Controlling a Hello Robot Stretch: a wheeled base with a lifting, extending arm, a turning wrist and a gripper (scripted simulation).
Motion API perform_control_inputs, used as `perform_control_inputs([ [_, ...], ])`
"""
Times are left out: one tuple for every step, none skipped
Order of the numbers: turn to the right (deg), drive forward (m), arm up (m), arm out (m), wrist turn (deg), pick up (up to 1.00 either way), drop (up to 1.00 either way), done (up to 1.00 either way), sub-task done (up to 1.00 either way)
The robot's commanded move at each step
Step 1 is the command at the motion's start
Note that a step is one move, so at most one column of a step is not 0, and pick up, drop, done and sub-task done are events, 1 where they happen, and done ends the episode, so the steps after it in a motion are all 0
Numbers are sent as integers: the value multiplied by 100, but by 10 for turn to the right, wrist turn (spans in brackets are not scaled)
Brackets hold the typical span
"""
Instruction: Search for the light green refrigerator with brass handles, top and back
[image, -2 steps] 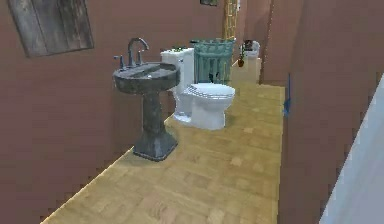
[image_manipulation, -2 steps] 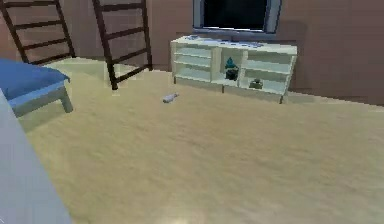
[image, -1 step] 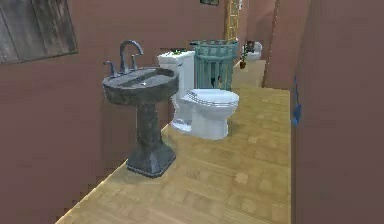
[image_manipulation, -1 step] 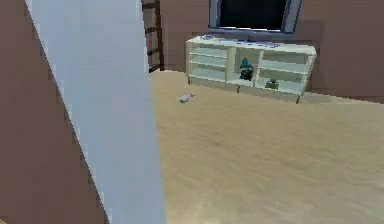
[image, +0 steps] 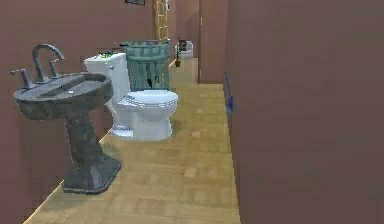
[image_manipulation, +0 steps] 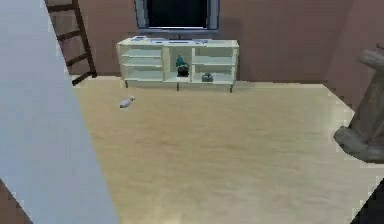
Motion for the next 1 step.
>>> perform_control_inputs([
  [0,100,0,0,0,0,0,0,0],
])
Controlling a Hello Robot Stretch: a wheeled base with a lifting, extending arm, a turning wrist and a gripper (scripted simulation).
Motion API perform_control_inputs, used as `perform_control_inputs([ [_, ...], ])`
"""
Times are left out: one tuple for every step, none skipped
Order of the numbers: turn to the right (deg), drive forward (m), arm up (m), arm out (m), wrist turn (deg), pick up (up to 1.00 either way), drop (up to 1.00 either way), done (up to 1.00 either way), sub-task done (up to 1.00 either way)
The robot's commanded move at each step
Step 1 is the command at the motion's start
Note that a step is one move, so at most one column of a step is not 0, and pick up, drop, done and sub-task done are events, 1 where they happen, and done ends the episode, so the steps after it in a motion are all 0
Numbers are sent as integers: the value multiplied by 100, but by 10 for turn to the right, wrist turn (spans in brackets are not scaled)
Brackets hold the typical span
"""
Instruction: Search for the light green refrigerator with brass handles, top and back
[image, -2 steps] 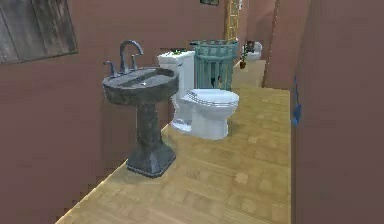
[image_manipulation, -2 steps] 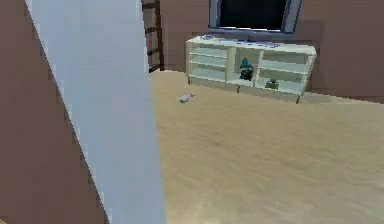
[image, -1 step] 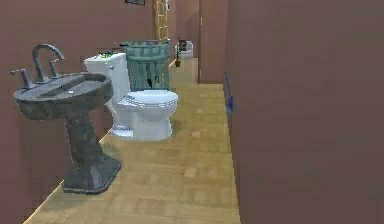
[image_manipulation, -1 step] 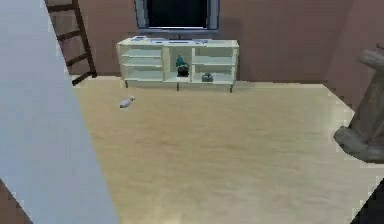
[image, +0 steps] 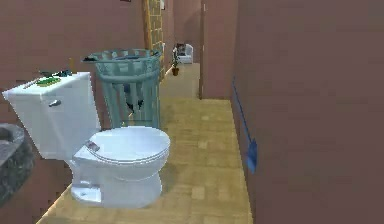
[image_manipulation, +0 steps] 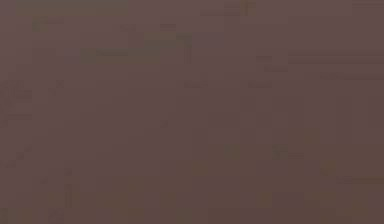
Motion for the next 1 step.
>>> perform_control_inputs([
  [0,100,0,0,0,0,0,0,0],
])
